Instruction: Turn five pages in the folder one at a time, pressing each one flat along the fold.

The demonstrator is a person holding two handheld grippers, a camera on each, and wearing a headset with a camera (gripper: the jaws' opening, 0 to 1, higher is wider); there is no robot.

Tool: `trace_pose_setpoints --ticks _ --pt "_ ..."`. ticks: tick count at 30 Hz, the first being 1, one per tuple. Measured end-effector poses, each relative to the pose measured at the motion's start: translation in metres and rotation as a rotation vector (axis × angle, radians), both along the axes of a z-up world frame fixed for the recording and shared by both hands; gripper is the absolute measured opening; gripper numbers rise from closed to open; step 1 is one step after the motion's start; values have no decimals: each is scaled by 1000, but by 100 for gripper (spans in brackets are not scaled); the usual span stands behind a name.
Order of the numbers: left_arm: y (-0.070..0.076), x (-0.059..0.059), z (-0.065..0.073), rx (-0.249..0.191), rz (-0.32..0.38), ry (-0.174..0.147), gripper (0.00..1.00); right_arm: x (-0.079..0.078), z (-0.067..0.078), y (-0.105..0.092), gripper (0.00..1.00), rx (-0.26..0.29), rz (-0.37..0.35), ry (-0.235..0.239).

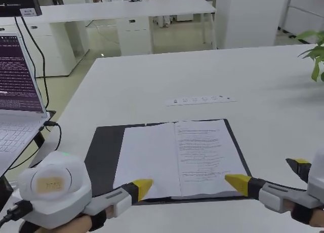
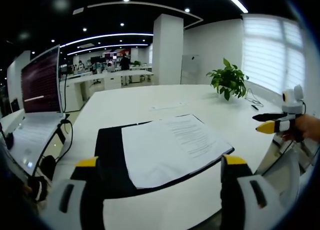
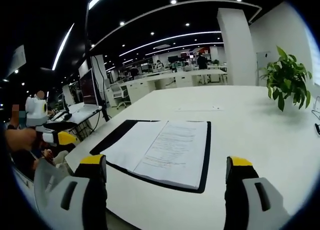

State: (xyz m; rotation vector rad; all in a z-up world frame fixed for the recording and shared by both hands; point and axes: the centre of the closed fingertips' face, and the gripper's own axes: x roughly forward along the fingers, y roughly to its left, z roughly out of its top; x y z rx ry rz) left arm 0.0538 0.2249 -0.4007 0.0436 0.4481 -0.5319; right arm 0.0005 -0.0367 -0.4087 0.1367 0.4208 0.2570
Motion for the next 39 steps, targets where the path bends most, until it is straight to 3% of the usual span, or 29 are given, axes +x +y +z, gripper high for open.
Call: trace_pose_setpoints --ticks 2,4,8,18,28,39 --pt "-11 0 -3 2 -23 7 93 -1 -3 -2 99 -1 -2 6" --pt "-26 -1 -13 3 -58 49 91 -3 -5 -3 98 5 -4 13" --pt "-53 1 -29 23 -120 86 83 -5 -10 -8 97 17 -11 26" --pt "-117 12 -63 59 -217 124 79 -5 -13 -16 96 35 -19 34" --pt "-171 25 -90 81 -269 124 74 -4 -19 -19 95 49 -16 44" --pt "-218 35 -120 51 -264 128 73 -2 -26 -34 90 80 -43 50"
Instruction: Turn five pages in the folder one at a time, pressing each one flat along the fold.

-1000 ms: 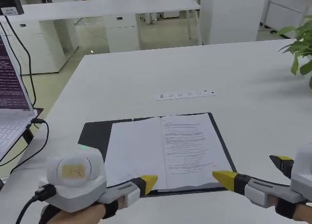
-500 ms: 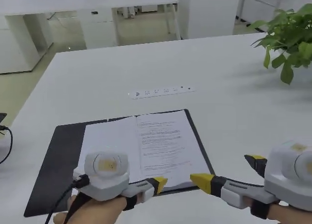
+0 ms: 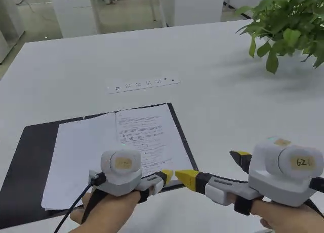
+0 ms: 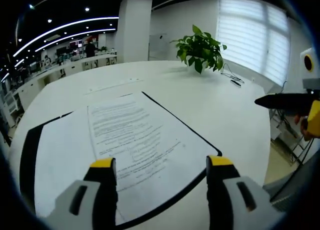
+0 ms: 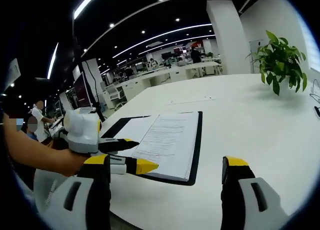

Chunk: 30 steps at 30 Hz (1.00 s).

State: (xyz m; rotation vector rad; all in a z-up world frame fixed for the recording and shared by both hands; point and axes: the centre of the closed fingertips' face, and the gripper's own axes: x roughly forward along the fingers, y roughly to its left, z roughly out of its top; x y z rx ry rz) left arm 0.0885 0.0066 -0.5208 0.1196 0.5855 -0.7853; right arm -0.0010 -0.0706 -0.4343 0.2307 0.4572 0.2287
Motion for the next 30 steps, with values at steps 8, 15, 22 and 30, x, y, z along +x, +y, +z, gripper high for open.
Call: trace_pose_setpoints --ticks 8,15,22,30 --pt "-10 5 -19 22 29 -18 70 2 -5 -5 88 26 -19 3" --pt "-5 6 -29 48 58 -106 64 0 -13 -3 87 43 -16 19" --pt "-3 8 -27 9 72 -123 61 0 -20 -3 86 61 -24 36" --pt "0 11 -27 9 114 -116 42 -1 -27 -1 85 75 -26 51"
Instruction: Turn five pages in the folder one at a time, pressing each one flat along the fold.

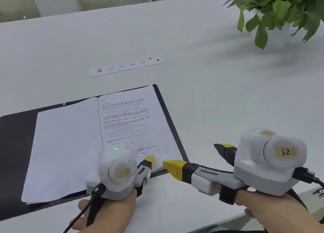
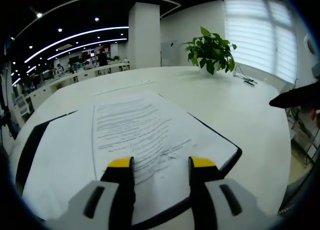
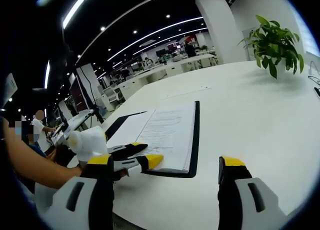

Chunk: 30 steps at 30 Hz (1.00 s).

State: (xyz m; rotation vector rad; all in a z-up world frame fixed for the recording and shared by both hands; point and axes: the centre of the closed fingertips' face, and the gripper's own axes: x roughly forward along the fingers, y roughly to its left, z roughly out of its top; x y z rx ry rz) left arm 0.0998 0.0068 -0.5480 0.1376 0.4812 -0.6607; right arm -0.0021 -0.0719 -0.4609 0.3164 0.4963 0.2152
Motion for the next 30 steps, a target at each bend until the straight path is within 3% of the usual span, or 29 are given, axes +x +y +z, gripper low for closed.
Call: trace_pose_setpoints --ticks 6,9,11,13,17,21,24,30 --pt "1 3 0 -2 28 15 31 0 -4 2 84 12 5 11" --pt "11 13 1 0 74 30 16 1 -6 2 83 18 6 20" --pt "8 9 2 32 26 11 15 3 -7 3 81 31 8 30" --pt "7 9 1 4 39 34 13 6 -7 6 79 43 9 33" --pt "3 6 1 -22 20 55 7 11 -6 14 70 139 -11 67" --pt "4 6 0 -30 26 48 6 18 -7 28 54 273 -32 110" --pt "3 6 0 -30 18 42 6 21 -17 40 46 396 -58 183" --pt "3 5 0 -34 16 39 6 27 -34 56 40 425 -49 227"
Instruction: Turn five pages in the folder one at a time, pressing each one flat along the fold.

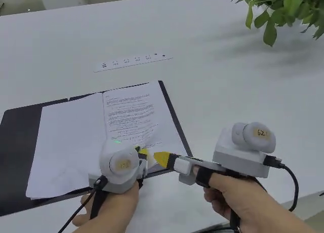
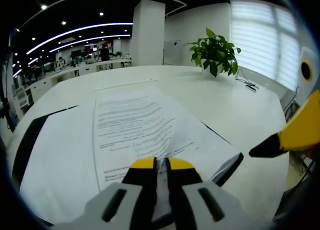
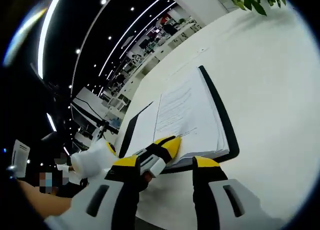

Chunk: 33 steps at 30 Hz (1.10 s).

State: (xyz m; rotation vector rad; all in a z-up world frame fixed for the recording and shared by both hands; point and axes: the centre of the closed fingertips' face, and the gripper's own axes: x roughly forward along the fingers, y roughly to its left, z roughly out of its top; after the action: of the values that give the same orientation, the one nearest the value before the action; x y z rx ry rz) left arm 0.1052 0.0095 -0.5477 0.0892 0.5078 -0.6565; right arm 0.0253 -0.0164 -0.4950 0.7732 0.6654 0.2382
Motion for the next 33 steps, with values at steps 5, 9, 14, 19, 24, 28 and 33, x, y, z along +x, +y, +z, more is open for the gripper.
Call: trace_pose_setpoints --ticks 5,9,14,19,24,28,33 --pt "0 0 0 -6 -1 -3 6 7 -11 7 37 40 -23 27" --pt "0 0 0 -9 -3 -4 6 13 -15 7 36 64 -56 41" --pt "0 0 -1 -14 -5 -4 6 19 -26 0 35 86 -118 87" --pt "0 0 -1 -15 -8 -2 6 22 -34 -9 27 77 -176 106" --pt "0 1 -1 -13 -13 -1 6 20 -46 -18 12 76 -239 154" --pt "0 1 -1 -10 -18 2 6 20 -48 -24 0 63 -271 152" --pt "-1 1 0 -9 -28 17 7 20 -46 -23 0 55 -286 130"
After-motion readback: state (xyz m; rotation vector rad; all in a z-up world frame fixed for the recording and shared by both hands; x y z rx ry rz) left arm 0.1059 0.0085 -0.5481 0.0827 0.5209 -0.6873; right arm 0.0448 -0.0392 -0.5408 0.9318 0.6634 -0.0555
